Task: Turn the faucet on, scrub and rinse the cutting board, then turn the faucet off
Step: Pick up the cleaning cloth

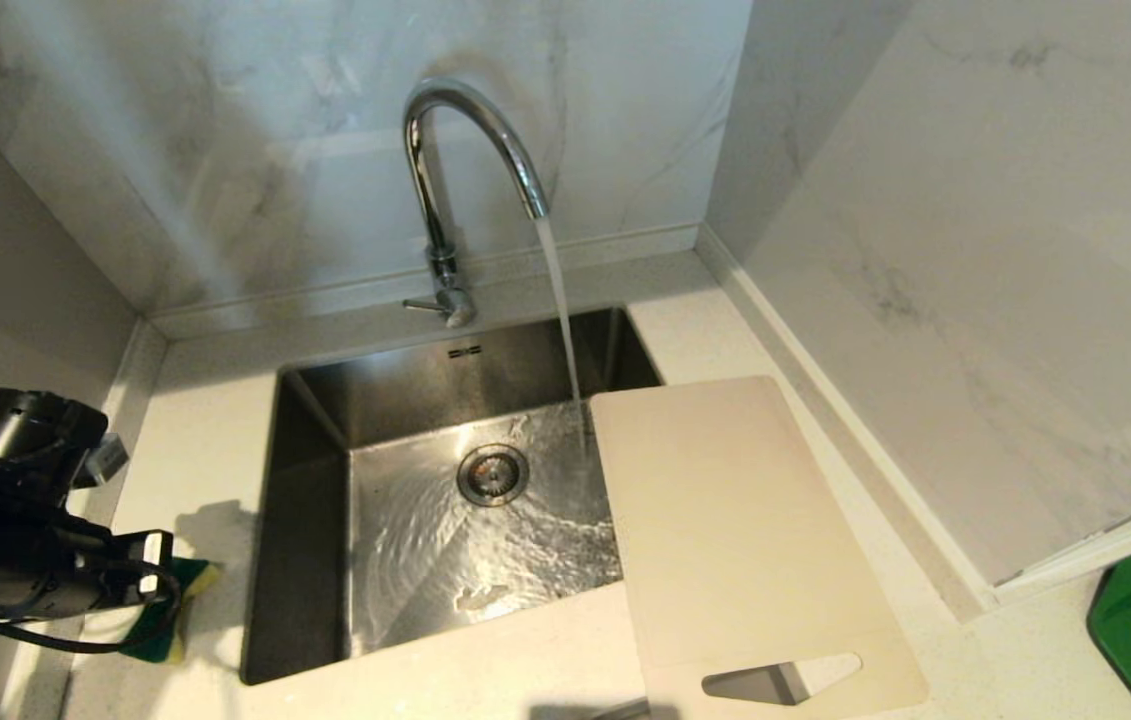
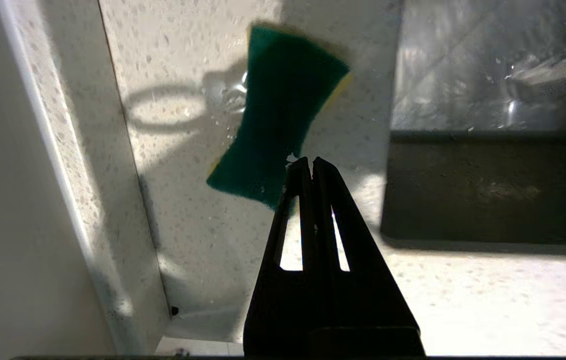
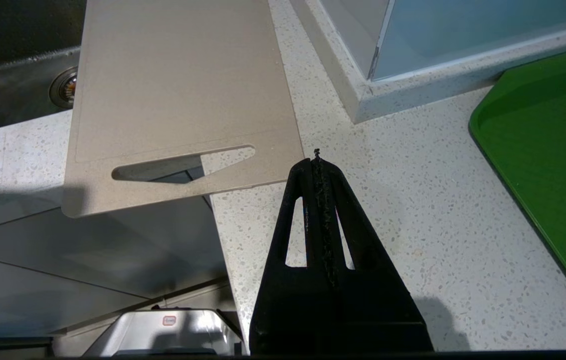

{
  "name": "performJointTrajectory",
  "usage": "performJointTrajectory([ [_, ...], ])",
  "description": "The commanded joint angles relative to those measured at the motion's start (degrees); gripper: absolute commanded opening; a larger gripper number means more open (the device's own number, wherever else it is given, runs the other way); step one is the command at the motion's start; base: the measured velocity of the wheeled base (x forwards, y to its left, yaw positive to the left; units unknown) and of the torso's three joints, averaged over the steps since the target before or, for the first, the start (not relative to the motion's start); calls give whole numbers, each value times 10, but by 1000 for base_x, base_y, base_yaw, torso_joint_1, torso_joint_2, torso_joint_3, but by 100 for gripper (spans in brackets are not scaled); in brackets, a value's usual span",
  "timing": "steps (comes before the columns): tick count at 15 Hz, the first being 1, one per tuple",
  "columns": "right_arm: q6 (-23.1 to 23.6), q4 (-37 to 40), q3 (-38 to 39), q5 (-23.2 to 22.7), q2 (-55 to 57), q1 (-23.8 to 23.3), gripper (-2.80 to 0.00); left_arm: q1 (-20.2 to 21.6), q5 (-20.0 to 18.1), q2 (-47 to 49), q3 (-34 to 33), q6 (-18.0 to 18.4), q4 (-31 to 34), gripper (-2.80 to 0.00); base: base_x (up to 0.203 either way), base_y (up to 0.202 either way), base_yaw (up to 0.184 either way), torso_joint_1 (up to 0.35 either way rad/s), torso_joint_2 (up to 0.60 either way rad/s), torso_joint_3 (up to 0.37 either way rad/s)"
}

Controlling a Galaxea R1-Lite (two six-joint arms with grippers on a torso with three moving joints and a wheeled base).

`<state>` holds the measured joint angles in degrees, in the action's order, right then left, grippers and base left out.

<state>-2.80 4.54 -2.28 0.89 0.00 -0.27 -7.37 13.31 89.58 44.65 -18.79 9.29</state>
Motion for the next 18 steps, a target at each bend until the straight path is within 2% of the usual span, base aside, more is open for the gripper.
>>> performJointTrajectory([
  [1,0,0,0,0,0,0,-280,3,2,31,-9,-1,-4,-280,0,0,0,0,0,0],
  [5,0,0,0,0,0,0,-280,3,1,26,-12,-2,-13,-280,0,0,0,0,0,0],
  [6,0,0,0,0,0,0,-280,4,0,25,-11,-2,-13,0,0,0,0,0,0,0],
  [8,0,0,0,0,0,0,-280,17,-5,22,-11,15,-16,0,0,0,0,0,0,0],
  [10,0,0,0,0,0,0,-280,36,-49,13,-12,48,-23,0,0,0,0,0,0,0],
  [14,0,0,0,0,0,0,-280,53,-59,20,-11,78,-27,0,0,0,0,0,0,0],
  [18,0,0,0,0,0,0,-280,68,-75,47,-13,85,-48,0,0,0,0,0,0,0],
])
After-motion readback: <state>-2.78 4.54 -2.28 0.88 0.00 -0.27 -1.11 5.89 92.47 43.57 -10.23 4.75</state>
